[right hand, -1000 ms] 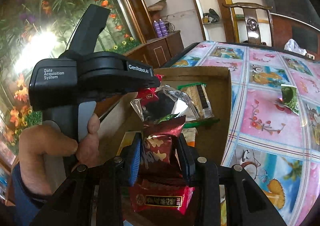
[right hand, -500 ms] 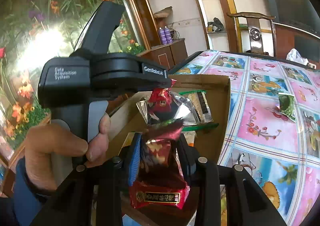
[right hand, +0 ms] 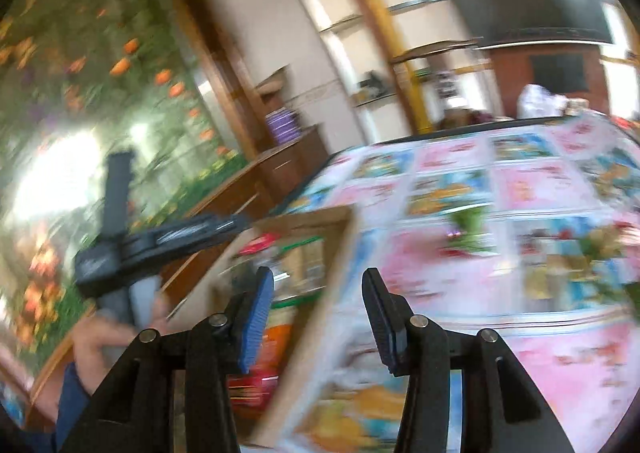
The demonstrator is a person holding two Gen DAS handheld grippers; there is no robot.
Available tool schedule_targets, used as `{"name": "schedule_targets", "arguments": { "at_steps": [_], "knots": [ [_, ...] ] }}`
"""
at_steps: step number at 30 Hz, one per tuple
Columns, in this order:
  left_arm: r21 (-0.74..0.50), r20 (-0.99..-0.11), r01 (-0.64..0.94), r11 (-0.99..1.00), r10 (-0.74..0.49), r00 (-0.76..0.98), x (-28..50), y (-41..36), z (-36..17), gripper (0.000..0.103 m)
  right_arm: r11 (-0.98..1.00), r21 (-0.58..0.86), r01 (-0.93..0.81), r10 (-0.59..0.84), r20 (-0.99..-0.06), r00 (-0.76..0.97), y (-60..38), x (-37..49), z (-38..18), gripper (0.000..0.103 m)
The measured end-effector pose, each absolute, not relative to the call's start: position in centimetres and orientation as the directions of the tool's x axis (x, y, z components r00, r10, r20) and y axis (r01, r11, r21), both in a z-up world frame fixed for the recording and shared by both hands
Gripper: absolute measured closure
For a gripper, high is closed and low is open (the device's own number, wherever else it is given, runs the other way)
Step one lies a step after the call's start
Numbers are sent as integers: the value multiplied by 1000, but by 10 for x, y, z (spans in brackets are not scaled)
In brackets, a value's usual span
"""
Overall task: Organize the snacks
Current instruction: 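Lower the candy bar and chip bag into the box and open both grippers, then move both tools back over the remaining snacks on the table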
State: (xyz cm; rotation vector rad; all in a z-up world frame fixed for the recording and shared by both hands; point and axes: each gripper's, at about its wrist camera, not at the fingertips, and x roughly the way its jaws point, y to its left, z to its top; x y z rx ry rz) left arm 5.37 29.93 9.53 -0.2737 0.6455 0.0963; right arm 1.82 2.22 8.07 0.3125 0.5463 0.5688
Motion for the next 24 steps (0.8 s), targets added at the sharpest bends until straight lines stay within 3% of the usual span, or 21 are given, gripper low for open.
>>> {"name": "schedule_targets", "arguments": {
  "at_steps": [7, 12, 24],
  "knots": [
    [-202, -574, -124, 971, -15, 818, 49, 283, 99, 53, 864, 498, -74, 330, -448, 831, -118, 28, 70, 53],
    [-188, -565, -103, 977, -22, 825, 47, 272, 102, 53, 822, 559, 111, 232, -507, 830, -187, 29, 54, 53],
    [-217, -634, 17, 976, -154, 757, 44, 195, 114, 46, 809, 572, 137, 260, -556, 789, -198, 33, 40, 53]
  ]
}}
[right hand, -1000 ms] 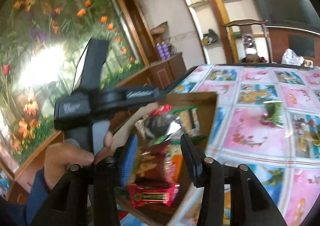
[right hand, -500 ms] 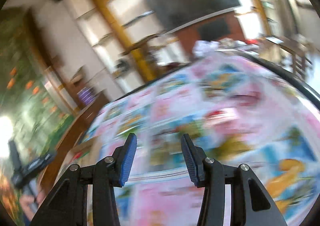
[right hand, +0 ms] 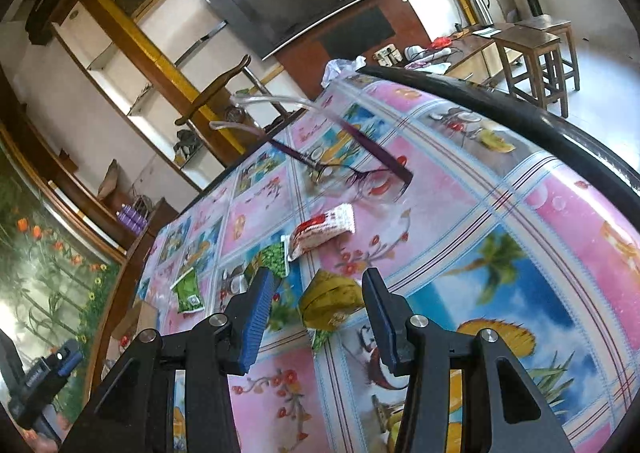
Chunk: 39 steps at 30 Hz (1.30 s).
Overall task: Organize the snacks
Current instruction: 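Move both tools back over the remaining snacks on the table, then grasp the green packet with the left gripper while the right grasps the yellow packet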
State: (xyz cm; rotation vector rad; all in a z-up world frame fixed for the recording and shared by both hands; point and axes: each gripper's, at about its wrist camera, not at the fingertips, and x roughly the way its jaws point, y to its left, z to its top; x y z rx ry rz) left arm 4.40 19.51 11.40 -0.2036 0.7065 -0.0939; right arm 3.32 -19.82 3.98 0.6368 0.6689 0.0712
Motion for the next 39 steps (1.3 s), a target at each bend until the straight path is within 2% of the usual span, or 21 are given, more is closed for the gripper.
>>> {"name": "schedule_targets", "arguments": {
  "at_steps": [5, 12, 20, 22, 24, 27, 33, 39],
  "knots": [
    [-212, -707, 26, 977, -172, 686, 79, 140, 101, 35, 794, 591, 139, 271, -550, 790, -201, 33, 38, 53],
    [-104, -802, -82, 991, -35, 596, 154, 101, 66, 35, 798, 590, 123, 284, -548, 787, -197, 33, 38, 53],
    [-76, -844, -112, 991, -4, 537, 202, 82, 30, 35, 789, 601, 123, 293, -546, 785, -198, 34, 37, 53],
    [-64, -845, -112, 992, 6, 534, 208, 78, 23, 37, 785, 605, 131, 292, -548, 784, -200, 35, 36, 53],
    [-51, -847, -117, 992, 19, 531, 212, 74, 17, 55, 783, 606, 139, 289, -553, 781, -201, 36, 35, 53],
    [-2, -821, -114, 993, 64, 567, 208, 69, 16, 66, 785, 601, 149, 291, -571, 768, -199, 39, 32, 53],
    [2, -812, -83, 997, 50, 582, 187, 65, 16, 68, 801, 574, 168, 271, -598, 754, -197, 43, 29, 53],
    [-24, -831, 10, 1000, -25, 556, 147, 63, 17, 68, 838, 517, 176, 247, -646, 723, -186, 54, 22, 53]
  ]
}}
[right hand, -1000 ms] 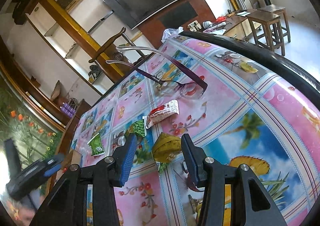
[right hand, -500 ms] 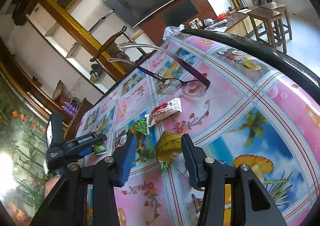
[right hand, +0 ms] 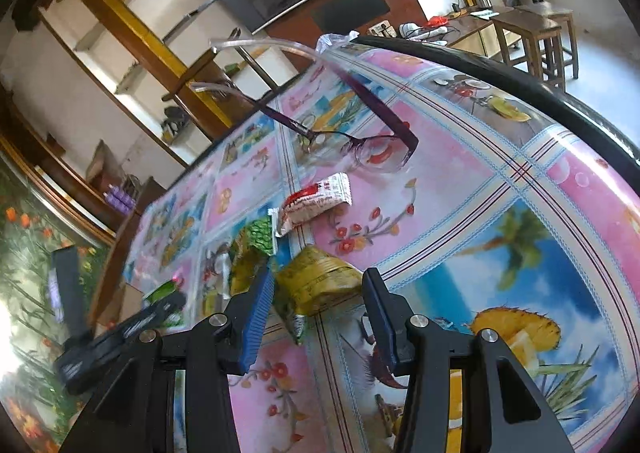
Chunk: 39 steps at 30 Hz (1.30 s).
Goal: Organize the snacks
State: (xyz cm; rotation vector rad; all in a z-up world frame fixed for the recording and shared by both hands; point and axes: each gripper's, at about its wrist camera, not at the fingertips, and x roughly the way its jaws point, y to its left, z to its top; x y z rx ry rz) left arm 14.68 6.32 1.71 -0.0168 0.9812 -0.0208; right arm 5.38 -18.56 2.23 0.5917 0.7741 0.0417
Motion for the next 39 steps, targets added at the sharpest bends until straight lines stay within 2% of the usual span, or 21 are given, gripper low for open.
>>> {"name": "schedule_targets", "arguments": {
  "at_steps": [5, 8, 11, 13, 19, 20, 21, 22, 25, 30, 34, 39],
  "knots": [
    [-96, -843, 49, 994, -108, 527, 118, 72, 18, 68, 883, 445, 148, 228, -683, 694, -172, 70, 19, 51],
    [-105, -830, 48, 993, -114, 545, 108, 79, 17, 68, 899, 434, 56, 285, -677, 679, -156, 70, 20, 51],
    [-108, -825, 47, 993, -116, 553, 108, 82, 16, 68, 935, 354, 8, 257, -696, 670, -137, 70, 21, 51],
    [-105, -822, 48, 993, -114, 558, 108, 82, 16, 68, 948, 319, 17, 224, -704, 674, -133, 71, 22, 51],
    [-65, -815, 59, 996, -87, 573, 106, 75, 15, 68, 937, 329, 115, 168, -716, 678, -143, 85, 20, 51],
    [-63, -814, 59, 996, -86, 574, 106, 75, 15, 68, 946, 302, 121, 144, -722, 677, -141, 85, 21, 53],
    [-61, -813, 61, 996, -85, 575, 106, 75, 15, 68, 954, 274, 125, 121, -729, 674, -140, 83, 21, 65],
    [-65, -812, 60, 996, -88, 577, 106, 75, 15, 68, 957, 262, 122, 115, -733, 671, -138, 83, 21, 71],
    [-70, -807, 65, 995, -95, 583, 106, 75, 15, 68, 953, 280, 117, 130, -726, 675, -141, 79, 22, 73],
    [-61, -798, 85, 995, -100, 594, 103, 69, 17, 69, 944, 310, 116, 142, -696, 704, -150, 66, 29, 73],
    [-49, -776, 94, 994, -97, 623, 96, 67, 26, 69, 952, 290, 93, 116, -628, 769, -147, 53, 47, 73],
    [-54, -759, 97, 994, -103, 643, 93, 68, 33, 69, 957, 291, -1, 170, -555, 815, -134, 45, 63, 73]
  ]
}}
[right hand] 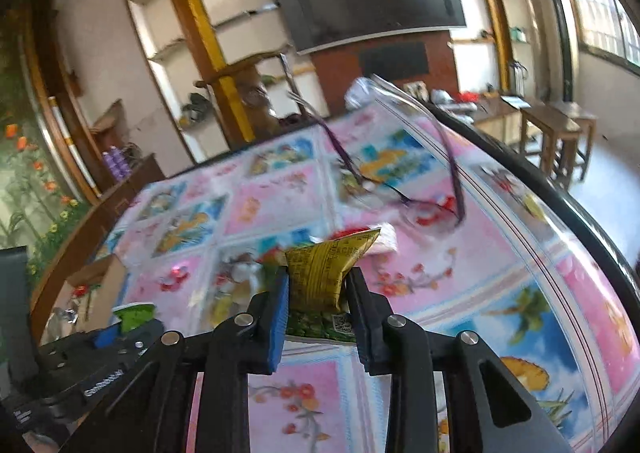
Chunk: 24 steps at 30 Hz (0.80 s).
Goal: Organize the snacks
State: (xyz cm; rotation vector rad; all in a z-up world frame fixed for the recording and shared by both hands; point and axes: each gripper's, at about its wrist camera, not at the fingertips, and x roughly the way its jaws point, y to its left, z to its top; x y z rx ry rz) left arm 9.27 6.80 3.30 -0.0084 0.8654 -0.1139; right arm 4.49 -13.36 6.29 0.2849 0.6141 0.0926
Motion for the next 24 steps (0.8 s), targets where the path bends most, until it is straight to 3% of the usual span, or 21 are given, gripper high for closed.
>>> {"name": "schedule_targets", "arguments": {
  "at_steps": [24],
  "knots": [
    [-24, -720, 112, 993, -95, 687, 83, 61, 46, 69, 967, 230, -110, 218, -522, 824, -103, 40, 68, 73]
  ]
}}
